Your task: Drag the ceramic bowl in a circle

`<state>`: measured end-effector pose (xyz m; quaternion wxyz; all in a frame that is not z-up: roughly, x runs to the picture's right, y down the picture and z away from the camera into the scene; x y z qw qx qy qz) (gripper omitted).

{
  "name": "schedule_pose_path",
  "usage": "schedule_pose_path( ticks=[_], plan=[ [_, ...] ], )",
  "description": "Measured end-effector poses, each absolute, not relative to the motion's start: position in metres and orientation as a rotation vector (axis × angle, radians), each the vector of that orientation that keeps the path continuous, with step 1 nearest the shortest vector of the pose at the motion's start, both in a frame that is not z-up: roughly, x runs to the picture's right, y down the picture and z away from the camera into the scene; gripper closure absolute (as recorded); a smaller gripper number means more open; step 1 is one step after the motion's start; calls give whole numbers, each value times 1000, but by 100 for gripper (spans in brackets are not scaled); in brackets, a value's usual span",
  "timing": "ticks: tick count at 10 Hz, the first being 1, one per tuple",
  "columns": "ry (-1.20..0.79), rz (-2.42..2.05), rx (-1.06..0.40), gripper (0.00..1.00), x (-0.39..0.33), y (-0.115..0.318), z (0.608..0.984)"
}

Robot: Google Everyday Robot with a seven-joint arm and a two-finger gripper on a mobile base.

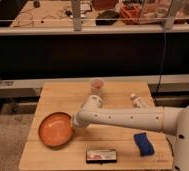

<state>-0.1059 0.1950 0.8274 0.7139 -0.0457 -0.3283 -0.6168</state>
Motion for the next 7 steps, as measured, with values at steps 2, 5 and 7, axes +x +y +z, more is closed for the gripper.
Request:
schedule_pose_path(
  ticks=[2,5,7],
  plan=[
    [-722,-1360,-84,86,-109,172,839],
    [-687,-1342,-77,86,-112,134,864],
    [-654,-1291,-89,89,-96,117,879]
  ],
)
